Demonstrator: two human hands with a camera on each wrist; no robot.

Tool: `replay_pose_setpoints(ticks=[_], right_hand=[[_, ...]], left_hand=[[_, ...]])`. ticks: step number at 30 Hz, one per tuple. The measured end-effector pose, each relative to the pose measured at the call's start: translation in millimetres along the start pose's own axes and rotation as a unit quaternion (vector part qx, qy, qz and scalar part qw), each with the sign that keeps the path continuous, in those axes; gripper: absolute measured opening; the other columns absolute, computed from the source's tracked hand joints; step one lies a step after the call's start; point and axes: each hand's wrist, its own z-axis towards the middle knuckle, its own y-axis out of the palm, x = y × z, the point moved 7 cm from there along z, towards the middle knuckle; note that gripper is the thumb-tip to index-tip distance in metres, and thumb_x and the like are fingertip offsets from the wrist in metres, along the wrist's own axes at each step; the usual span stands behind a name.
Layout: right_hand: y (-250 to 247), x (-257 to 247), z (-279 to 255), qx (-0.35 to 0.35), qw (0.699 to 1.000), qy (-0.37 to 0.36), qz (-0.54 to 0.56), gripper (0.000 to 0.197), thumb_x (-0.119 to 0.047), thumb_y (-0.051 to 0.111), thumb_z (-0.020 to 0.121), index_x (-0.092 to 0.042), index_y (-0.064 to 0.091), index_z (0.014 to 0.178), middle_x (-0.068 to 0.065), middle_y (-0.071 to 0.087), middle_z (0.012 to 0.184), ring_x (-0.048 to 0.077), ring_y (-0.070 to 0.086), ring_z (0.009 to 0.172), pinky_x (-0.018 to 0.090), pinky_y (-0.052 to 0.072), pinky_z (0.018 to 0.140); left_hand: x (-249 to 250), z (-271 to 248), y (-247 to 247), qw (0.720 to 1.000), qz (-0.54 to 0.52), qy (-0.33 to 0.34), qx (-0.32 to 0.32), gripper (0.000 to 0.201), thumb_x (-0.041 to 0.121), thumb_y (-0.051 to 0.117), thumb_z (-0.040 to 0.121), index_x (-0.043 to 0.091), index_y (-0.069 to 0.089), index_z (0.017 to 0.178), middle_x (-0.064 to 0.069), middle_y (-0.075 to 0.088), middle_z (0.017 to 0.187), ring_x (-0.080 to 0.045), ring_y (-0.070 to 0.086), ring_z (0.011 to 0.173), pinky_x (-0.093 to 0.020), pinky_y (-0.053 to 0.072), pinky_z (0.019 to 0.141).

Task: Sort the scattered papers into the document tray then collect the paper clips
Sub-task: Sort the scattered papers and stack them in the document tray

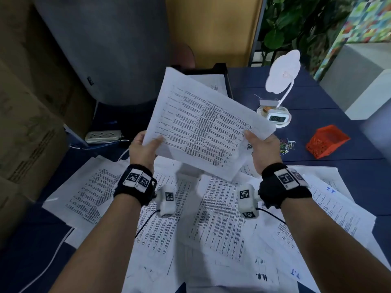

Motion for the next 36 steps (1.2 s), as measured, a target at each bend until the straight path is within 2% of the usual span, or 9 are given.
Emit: replay_pose_setpoints(ticks=[4,8,12,16,18,23,28,31,36], right_hand=[[1,-4,3,-0.025,0.999,-0.018,-0.026,0.019,-0.003,0.063,0.087,-0.004,0.066,0.106,0.004,0.071,0.098,0.010,0.070,0.082,0.023,0.057,0.074],[6,12,-1,-0.054,0.995,-0.001,-0.081,0.017,0.001,0.065,0.084,-0.008,0.064,0.098,0.002,0.067,0.082,0.008,0.062,0.064,0.024,0.050,0.062],[4,16,-4,-0.052,0.985,-0.027,-0.163,0.017,-0.004,0.068,0.084,-0.017,0.058,0.091,-0.003,0.062,0.082,0.012,0.057,0.072,0.025,0.048,0.066],[11,-7,-6,-0.047,0.966,-0.125,-0.221,0.030,-0.005,0.062,0.088,-0.023,0.059,0.111,-0.020,0.056,0.097,-0.007,0.054,0.086,0.004,0.042,0.077],[16,-13,-6,-0.055,0.942,-0.176,-0.280,0.032,-0.003,0.056,0.091,-0.016,0.064,0.119,-0.011,0.061,0.102,0.001,0.057,0.089,-0.003,0.037,0.076],[17,-9,-3,-0.020,0.877,-0.276,-0.392,0.029,0.002,0.053,0.091,-0.004,0.068,0.115,0.019,0.067,0.095,0.031,0.063,0.086,0.020,0.042,0.082],[17,-15,-4,-0.016,0.861,-0.275,-0.428,0.027,0.000,0.053,0.092,-0.003,0.068,0.114,0.020,0.066,0.094,0.031,0.062,0.086,0.021,0.041,0.079],[21,-16,-2,-0.028,0.855,-0.215,-0.470,0.026,-0.007,0.049,0.092,-0.009,0.065,0.112,0.012,0.066,0.104,0.029,0.060,0.098,0.030,0.040,0.092],[45,-23,-7,-0.039,0.720,-0.214,-0.659,0.027,-0.020,0.046,0.093,-0.030,0.058,0.116,-0.003,0.067,0.103,0.023,0.055,0.106,0.053,0.016,0.105]], left_hand=[[-3,1,2,0.984,0.157,0.042,-0.077,0.027,-0.001,0.072,0.077,0.023,0.063,0.087,0.003,0.068,0.088,-0.015,0.065,0.079,-0.019,0.052,0.065],[-8,-3,5,0.987,0.135,0.037,-0.082,0.028,-0.002,0.075,0.074,0.019,0.062,0.086,0.000,0.065,0.086,-0.012,0.062,0.079,-0.019,0.051,0.067],[-10,-7,13,0.987,0.125,0.043,-0.095,0.022,0.001,0.075,0.076,0.017,0.062,0.081,0.001,0.063,0.080,-0.012,0.059,0.073,-0.016,0.050,0.063],[6,-9,18,0.979,0.124,0.141,-0.085,0.028,0.003,0.072,0.080,0.026,0.061,0.092,0.003,0.063,0.088,-0.006,0.061,0.080,-0.015,0.052,0.072],[18,-11,19,0.963,0.149,0.210,-0.077,0.032,0.003,0.064,0.086,0.029,0.061,0.104,0.003,0.063,0.094,-0.007,0.062,0.089,-0.018,0.052,0.082],[20,-12,23,0.895,0.332,0.286,-0.083,0.029,0.005,0.050,0.096,0.012,0.064,0.120,0.004,0.059,0.113,-0.007,0.056,0.104,-0.006,0.041,0.092],[17,-5,13,0.906,0.332,0.254,-0.065,0.030,0.006,0.050,0.096,0.014,0.063,0.122,0.005,0.059,0.112,-0.005,0.055,0.102,0.000,0.037,0.085],[15,-7,14,0.926,0.304,0.214,-0.063,0.021,0.004,0.049,0.095,0.017,0.062,0.105,0.009,0.061,0.086,-0.001,0.053,0.072,0.000,0.039,0.063],[16,-7,22,0.933,0.268,0.218,-0.105,0.026,-0.001,0.049,0.094,0.023,0.056,0.087,0.002,0.058,0.078,-0.010,0.047,0.063,-0.009,0.040,0.054]])
